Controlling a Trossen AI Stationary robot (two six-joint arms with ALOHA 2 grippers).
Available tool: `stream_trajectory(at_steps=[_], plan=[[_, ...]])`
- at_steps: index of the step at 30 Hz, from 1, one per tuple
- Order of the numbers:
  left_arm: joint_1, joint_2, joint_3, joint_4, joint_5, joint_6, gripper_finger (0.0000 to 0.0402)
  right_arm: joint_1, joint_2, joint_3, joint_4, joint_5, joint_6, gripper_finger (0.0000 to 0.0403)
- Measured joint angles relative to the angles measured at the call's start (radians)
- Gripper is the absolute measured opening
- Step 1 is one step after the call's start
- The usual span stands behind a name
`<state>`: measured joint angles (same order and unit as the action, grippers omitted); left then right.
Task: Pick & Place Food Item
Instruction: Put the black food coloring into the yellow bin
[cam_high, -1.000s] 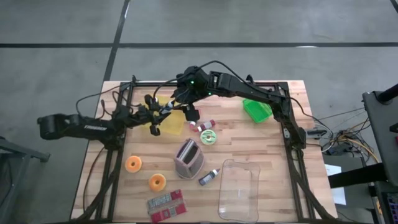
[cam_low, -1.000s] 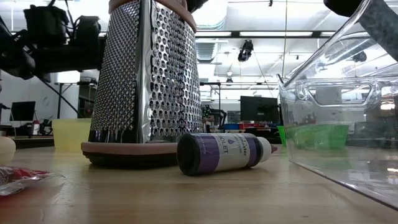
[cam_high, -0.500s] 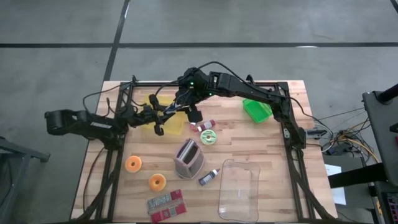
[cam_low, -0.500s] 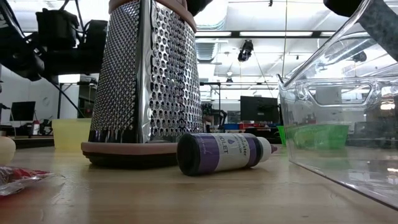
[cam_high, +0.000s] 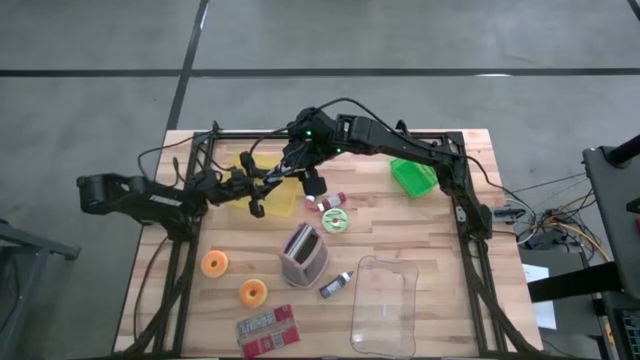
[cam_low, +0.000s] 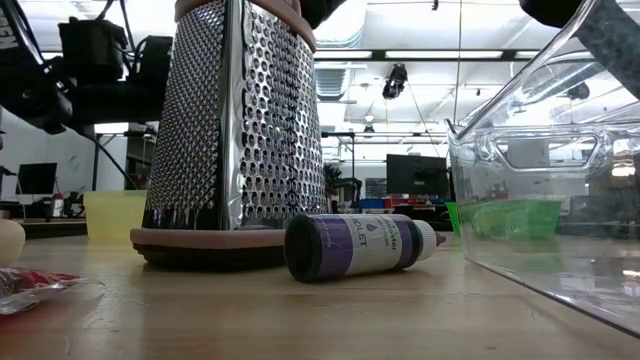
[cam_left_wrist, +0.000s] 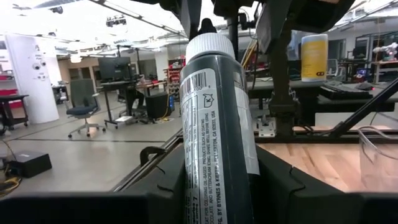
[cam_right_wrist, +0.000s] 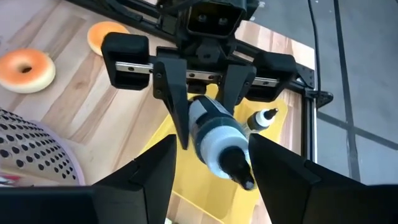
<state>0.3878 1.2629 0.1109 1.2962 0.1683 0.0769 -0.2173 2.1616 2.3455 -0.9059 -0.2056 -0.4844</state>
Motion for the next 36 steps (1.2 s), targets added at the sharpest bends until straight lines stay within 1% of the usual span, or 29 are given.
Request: stream_trajectory(at_steps=[4,12,21,24,29,36], plan=[[-0.001,0.033,-0.001,0.052,0.000,-0.012,0.0124,0.000,0.000,-0.009,0.003,0.003,-0.013,0.0194],[0.000,0.086,-0.002,0.103,-0.001,-0.026,0.0124,-0.004,-0.002,-0.040,0.014,0.008,-0.025,0.0194],[0.000,0.100,0.005,0.102,-0.003,-0.030,0.0124,-0.017,-0.005,-0.076,0.043,0.007,-0.030,0.0192],[-0.001,0.095,0.014,0.154,0.016,-0.025,0.0124,-0.018,0.003,-0.081,0.043,0.006,-0.040,0.0187],[-0.001,0.097,0.011,0.140,0.035,-0.023,0.0124,-0.021,0.003,-0.081,0.049,0.003,-0.045,0.0183],[0.000,0.110,0.010,0.122,0.031,-0.023,0.0124,-0.023,0.001,-0.079,0.047,-0.005,-0.047,0.0182]])
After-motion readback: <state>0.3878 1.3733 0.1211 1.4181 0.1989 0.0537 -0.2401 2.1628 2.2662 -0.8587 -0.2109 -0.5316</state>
